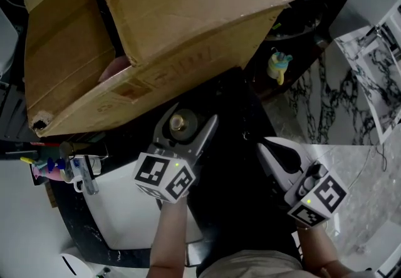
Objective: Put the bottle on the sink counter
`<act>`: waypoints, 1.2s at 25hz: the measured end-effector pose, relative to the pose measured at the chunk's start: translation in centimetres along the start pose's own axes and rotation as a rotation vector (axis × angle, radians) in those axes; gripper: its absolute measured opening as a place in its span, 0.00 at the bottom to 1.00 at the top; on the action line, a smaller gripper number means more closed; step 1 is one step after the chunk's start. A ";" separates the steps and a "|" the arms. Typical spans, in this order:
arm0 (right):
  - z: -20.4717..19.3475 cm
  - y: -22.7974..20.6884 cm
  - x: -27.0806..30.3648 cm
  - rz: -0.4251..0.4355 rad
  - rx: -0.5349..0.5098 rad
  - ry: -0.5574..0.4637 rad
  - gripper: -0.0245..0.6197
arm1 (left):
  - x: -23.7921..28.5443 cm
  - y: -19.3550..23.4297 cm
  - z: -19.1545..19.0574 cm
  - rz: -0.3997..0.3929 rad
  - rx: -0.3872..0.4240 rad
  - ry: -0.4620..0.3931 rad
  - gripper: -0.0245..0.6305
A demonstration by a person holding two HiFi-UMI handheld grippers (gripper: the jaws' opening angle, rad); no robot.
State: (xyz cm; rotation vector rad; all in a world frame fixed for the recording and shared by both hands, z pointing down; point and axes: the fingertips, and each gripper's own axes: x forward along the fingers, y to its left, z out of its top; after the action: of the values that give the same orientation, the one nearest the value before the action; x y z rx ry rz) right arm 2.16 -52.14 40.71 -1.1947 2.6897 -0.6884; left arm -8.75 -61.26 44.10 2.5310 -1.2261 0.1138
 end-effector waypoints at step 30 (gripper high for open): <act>-1.0 -0.8 0.5 -0.002 0.017 0.015 0.04 | 2.0 2.1 -4.2 0.064 0.206 0.194 0.57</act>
State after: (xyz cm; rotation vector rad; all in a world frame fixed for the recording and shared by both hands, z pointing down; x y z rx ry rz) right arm 2.07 -52.58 41.97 -1.1936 2.6892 -0.7220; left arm -8.84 -62.67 49.04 2.5772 -1.2745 0.5129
